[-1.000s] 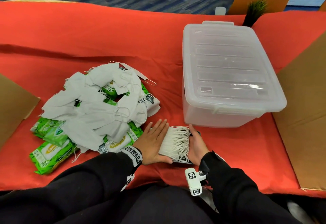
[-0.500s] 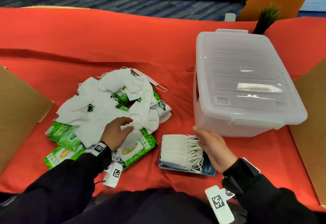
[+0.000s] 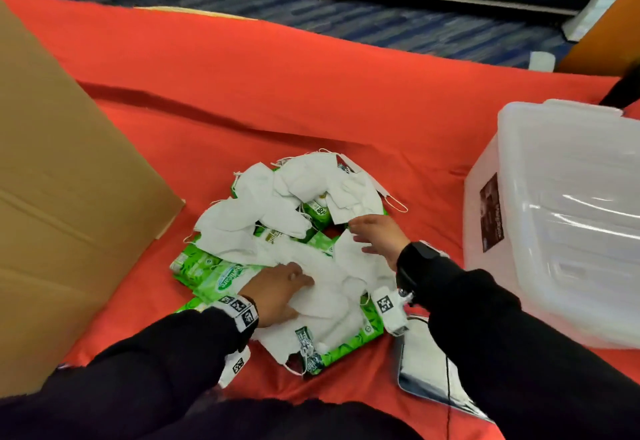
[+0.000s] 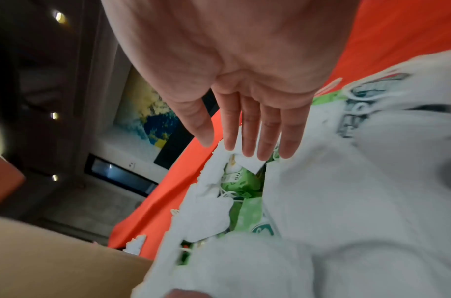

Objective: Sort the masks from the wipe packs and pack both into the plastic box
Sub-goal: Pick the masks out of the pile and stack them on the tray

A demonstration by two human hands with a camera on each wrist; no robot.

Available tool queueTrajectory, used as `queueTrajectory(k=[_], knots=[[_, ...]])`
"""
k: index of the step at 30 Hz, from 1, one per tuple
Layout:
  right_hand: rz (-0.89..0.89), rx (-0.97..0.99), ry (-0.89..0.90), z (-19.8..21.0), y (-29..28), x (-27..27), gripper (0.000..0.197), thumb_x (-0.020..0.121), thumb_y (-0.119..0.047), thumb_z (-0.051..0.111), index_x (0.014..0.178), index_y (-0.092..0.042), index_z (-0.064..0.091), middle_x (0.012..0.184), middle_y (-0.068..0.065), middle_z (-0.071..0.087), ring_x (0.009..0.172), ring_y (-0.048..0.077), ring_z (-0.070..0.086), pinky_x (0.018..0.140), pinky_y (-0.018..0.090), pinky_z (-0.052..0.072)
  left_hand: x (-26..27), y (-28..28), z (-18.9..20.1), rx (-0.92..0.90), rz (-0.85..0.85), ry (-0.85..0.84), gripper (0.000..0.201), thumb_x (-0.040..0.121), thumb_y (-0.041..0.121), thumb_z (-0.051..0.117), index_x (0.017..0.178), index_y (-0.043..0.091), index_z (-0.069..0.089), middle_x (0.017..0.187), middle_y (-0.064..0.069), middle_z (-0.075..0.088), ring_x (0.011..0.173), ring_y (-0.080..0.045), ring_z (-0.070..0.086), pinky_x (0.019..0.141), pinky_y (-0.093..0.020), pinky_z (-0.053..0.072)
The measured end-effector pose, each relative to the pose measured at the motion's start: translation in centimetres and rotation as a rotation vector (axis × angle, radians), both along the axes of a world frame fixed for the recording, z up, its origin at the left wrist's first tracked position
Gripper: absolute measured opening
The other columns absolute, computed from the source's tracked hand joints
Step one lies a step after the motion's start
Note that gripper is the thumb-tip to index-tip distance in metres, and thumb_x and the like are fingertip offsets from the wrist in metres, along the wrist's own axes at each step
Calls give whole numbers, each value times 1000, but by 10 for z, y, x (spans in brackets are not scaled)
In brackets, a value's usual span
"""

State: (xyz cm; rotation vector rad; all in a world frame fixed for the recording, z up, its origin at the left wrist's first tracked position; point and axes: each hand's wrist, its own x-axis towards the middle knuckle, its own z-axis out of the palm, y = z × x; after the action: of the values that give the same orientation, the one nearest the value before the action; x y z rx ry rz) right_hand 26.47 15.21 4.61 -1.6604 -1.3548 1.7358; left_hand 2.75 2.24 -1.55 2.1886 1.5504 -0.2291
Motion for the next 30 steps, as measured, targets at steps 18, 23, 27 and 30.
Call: queueTrajectory(k=[18,23,27,30], knots=[[342,394,-916,-65,86,-75,73,74,-24,71,143,-29,48,149,4,46,129,34,47,101,40,43,-169,222,-10,46,734,-171,93,81,53,75,157,29,26,158,-9,36,142,-36,38,113,-49,37],[-46,387,-480,-34,73,-65,42,78,-27,50,110,-23,77,102,-1,77,92,23,69,76,31,51,-157,236,-12,30,647,-112,68,79,43,78,141,33,51,110,5,68,115,-27,60,99,-42,43],[-438,131,57,-9,55,-60,27,95,4,53,103,-13,73,85,5,72,70,19,64,56,23,53,-140,211,20,72,532,-423,15,80,38,74,78,24,69,74,6,59,73,-19,58,74,-39,46],[-494,154,170,6,41,-56,15,98,-2,58,101,-9,71,92,6,75,81,20,67,71,29,56,-129,178,51,337,511,-578,18,81,44,68,86,27,74,106,10,61,100,-16,57,89,-35,41]])
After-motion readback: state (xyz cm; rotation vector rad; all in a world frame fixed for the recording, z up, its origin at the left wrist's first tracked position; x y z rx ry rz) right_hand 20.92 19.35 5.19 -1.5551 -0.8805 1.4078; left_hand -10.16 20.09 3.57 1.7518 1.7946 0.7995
